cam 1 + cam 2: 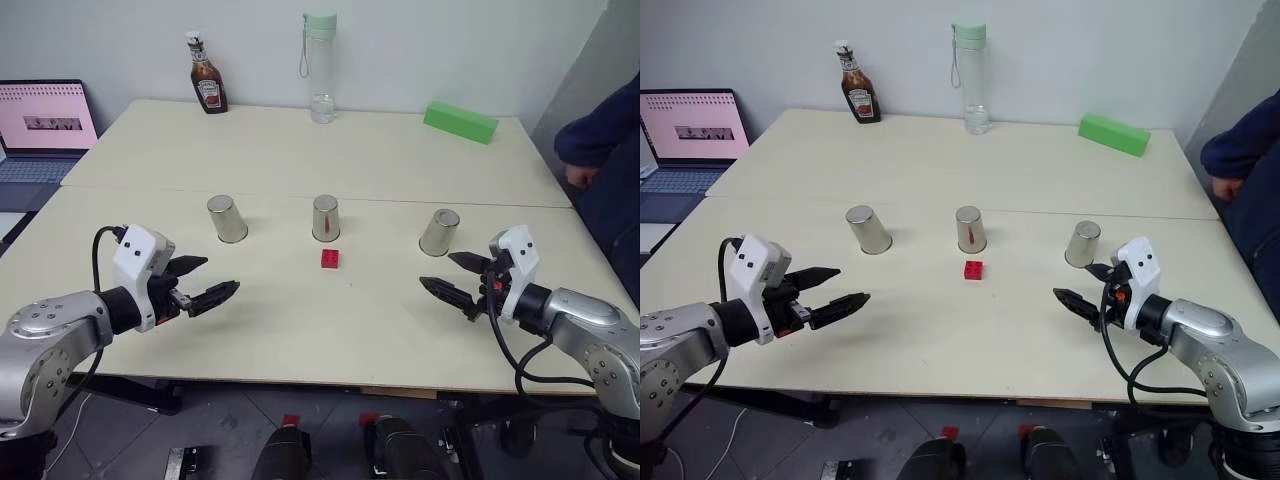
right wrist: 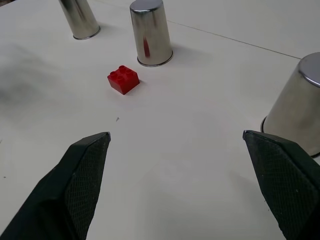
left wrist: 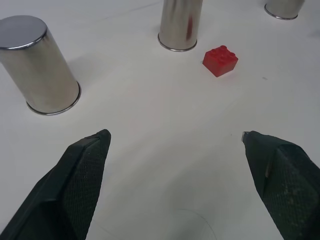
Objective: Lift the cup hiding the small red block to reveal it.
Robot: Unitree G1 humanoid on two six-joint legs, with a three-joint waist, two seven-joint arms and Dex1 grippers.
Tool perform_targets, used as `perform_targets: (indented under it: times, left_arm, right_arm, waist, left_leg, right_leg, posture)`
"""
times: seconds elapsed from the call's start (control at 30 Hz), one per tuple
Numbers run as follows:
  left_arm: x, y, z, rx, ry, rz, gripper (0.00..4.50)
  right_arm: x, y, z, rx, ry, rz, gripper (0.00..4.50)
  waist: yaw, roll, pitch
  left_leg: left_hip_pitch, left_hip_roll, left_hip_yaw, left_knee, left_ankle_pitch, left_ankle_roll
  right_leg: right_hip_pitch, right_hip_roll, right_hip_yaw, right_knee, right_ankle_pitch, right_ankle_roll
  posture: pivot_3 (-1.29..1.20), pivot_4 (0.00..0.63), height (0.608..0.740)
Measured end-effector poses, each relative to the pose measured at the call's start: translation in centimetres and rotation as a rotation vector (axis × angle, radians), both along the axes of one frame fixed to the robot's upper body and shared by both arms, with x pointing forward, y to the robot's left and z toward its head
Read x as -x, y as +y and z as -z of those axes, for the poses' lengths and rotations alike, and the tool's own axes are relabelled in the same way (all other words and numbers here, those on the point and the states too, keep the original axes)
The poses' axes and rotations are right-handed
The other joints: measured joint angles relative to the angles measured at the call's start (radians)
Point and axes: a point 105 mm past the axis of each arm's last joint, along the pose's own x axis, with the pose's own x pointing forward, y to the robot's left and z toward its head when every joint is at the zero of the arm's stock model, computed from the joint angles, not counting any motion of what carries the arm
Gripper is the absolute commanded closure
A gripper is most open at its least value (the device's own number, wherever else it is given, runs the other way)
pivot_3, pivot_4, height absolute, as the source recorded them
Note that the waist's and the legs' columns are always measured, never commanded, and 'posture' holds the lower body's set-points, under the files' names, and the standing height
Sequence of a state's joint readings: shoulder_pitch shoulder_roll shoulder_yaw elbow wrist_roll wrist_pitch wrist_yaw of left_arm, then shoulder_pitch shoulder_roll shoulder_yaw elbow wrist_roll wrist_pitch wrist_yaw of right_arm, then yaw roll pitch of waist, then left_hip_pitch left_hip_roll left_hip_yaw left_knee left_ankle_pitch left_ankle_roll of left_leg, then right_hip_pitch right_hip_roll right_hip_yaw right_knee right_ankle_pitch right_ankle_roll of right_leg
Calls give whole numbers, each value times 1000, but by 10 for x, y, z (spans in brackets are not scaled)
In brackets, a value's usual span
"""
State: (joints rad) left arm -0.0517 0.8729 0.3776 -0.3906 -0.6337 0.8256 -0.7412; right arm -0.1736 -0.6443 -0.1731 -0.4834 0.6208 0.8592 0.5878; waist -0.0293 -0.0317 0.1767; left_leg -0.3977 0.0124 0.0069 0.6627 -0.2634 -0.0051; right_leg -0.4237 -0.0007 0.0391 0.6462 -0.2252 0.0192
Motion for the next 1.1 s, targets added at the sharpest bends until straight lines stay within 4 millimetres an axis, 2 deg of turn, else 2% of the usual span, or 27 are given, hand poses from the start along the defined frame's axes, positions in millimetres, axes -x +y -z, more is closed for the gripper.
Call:
perform_targets:
  times: [1.1]
  left_arm:
    - [0,0,0,0,4,8,26]
  right_arm:
    - [1,1,0,-11,4,-4,0]
  waist:
    - [0,0,0]
  left_leg:
    - [0,0,0,0,0,0]
  right_leg:
    - [0,0,0,0,1,1]
  posture:
    - [0,150,740]
